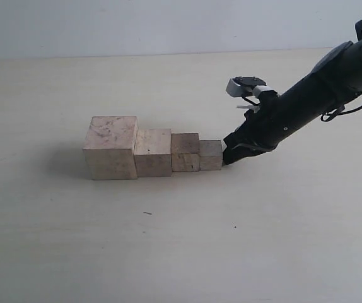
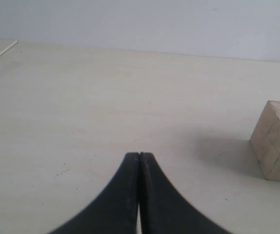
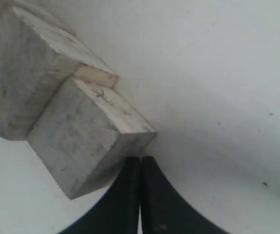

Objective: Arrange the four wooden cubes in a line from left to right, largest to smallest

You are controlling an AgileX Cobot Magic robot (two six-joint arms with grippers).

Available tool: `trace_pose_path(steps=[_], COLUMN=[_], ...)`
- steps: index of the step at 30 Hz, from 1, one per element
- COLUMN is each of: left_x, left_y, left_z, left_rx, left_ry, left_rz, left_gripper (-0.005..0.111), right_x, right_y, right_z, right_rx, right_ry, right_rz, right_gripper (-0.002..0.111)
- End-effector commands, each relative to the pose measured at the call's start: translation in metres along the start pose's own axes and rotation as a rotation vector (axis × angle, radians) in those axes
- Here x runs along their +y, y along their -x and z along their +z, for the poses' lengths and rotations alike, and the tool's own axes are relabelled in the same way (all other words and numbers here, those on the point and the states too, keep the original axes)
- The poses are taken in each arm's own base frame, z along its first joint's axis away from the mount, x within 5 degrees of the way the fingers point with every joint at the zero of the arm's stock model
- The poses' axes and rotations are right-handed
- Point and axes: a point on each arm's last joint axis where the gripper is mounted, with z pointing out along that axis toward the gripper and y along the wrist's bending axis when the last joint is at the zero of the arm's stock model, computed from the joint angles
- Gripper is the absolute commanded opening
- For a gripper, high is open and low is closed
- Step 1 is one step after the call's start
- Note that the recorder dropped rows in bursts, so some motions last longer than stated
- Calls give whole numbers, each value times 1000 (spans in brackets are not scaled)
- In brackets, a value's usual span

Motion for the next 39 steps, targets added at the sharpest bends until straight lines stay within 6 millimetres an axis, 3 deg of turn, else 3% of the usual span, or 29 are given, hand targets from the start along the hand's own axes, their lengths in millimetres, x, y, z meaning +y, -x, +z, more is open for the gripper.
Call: trace_pose_path(steps=[1,16,22,29,31,33,34,35,37,38,39], left_x=[0,0,0,0,0,0,0,0,0,0,0], left_y=[0,0,0,0,0,0,0,0,0,0,0], left_z=[0,0,0,0,0,0,0,0,0,0,0], left_rx=[-15,-15,-15,-15,-15,-15,-15,-15,-15,-15,-15], left_ry=[-1,-1,-1,-1,-1,-1,-1,-1,-1,-1,-1], left_rz=[-3,-3,-3,-3,-3,-3,-3,-3,-3,-3,-3], left_gripper=[0,0,0,0,0,0,0,0,0,0,0], right_x=[-6,-8,-3,10,22,44,58,63,78,89,94], right_y=[-3,-2,5,19,27,36,34,31,10,-12,-22], right_z=[9,10,-7,-57,-79,-114,-137,-145,-170,-182,-183], right_rx=[-2,-20,-30,-82,-150,-274,-381,-429,-603,-691,-711], right_ry=[16,3,-67,-276,-313,-357,-400,-422,-485,-508,-509], right_rz=[32,30,-15,-32,-69,-68,-25,-1,117,173,188], right_gripper=[0,0,0,0,0,0,0,0,0,0,0])
